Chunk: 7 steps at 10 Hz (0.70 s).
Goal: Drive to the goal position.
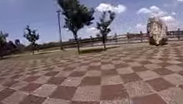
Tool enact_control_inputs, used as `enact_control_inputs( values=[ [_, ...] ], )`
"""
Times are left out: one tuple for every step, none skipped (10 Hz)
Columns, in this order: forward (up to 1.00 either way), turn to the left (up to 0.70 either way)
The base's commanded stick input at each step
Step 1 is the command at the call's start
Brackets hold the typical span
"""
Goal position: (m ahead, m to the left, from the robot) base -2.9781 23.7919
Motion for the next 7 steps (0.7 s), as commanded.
enact_control_inputs(
  values=[
    [0.85, 0.00],
    [0.85, -0.27],
    [0.85, -0.27],
    [0.85, -0.27],
    [0.85, -0.27],
    [0.85, -0.27],
    [0.85, -0.27]
  ],
)
